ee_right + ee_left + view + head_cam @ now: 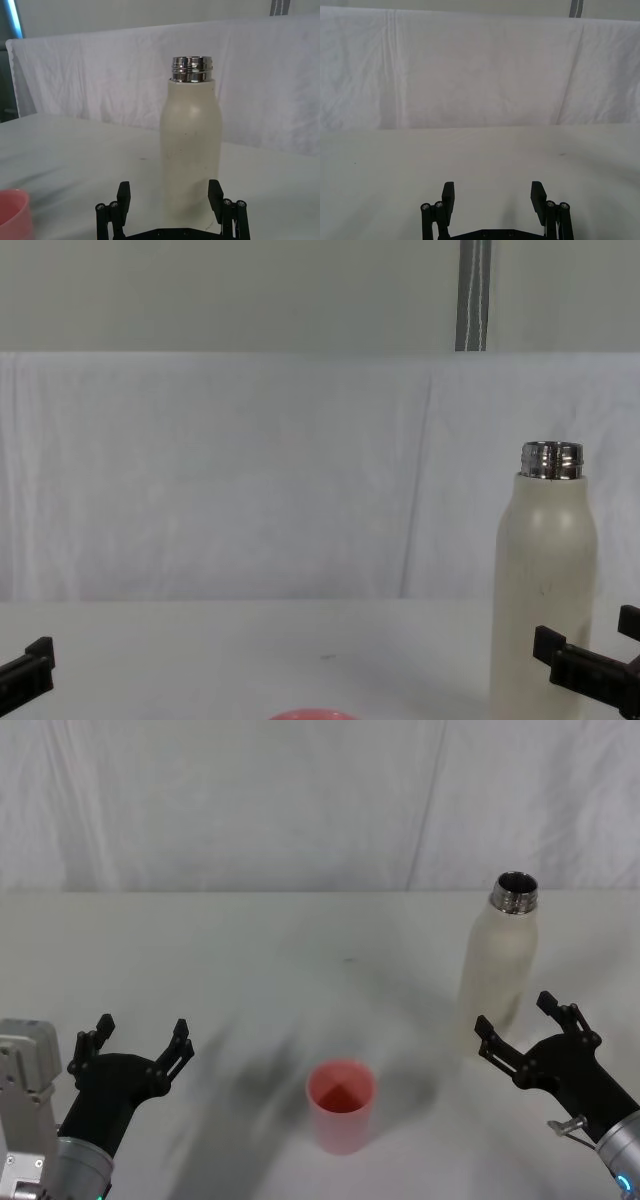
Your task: Grasp the thermos with one hand and pour water into the cup lid.
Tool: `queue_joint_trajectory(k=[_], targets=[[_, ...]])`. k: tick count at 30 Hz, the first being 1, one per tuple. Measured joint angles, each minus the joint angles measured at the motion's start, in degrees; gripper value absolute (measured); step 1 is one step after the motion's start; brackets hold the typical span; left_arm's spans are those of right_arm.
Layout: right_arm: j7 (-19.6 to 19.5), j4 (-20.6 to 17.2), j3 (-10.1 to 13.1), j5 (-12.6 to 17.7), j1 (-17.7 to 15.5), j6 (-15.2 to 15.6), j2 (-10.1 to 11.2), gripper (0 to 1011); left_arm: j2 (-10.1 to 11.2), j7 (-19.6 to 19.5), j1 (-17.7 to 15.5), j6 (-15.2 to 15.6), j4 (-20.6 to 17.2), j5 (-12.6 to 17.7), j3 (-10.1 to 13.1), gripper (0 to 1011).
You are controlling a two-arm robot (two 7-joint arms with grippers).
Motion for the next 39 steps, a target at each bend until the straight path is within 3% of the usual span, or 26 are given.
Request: queue_joint_trajectory(k=[39], targets=[[0.1,0.6,-1.1,-0.7,0.5,0.2,0.6,1003,0.0,0.0,0.0,0.0,0.0,0.0,0.0,1001]])
